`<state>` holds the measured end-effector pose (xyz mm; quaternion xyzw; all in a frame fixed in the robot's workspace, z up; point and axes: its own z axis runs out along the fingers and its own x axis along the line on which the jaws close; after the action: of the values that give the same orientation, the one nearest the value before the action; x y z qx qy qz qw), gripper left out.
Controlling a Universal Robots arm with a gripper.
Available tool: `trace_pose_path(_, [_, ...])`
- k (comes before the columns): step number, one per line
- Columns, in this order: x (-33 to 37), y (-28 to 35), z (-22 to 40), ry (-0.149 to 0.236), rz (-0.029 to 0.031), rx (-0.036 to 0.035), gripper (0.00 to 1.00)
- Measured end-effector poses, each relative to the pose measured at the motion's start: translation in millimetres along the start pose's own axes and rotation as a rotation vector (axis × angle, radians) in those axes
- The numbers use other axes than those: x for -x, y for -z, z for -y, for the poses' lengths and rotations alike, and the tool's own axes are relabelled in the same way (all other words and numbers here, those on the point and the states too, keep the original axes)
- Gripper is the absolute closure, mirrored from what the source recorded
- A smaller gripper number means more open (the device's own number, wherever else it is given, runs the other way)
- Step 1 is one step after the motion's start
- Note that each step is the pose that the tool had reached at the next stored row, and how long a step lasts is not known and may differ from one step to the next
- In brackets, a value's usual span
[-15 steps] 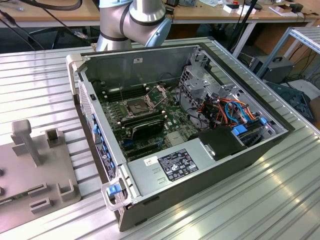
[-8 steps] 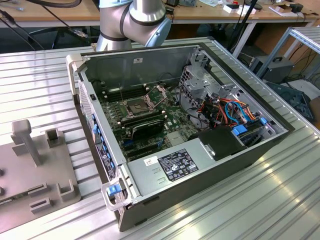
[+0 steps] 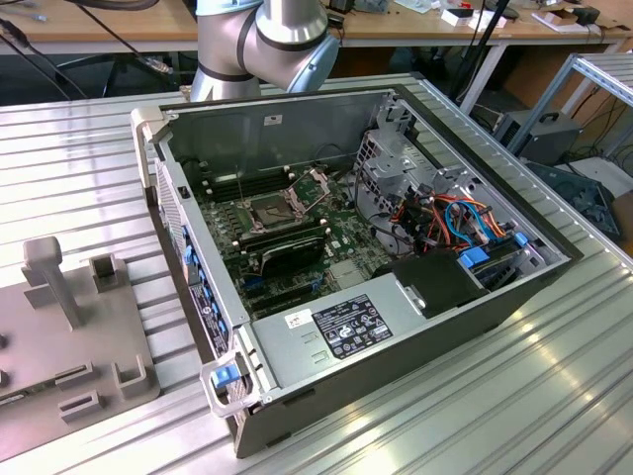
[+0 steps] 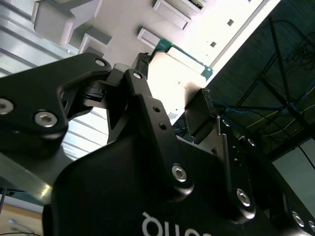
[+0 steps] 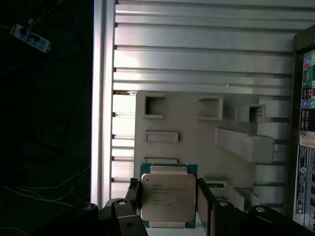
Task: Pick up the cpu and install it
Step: 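Pick up the cpu and move it towards the insertion slot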
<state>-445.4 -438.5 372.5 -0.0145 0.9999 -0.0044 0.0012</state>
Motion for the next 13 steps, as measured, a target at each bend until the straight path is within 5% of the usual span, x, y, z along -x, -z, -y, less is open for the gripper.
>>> trace_pose_path(13, [0.5, 2.4, 0.0, 0.000, 0.0000, 0.0000, 0.45])
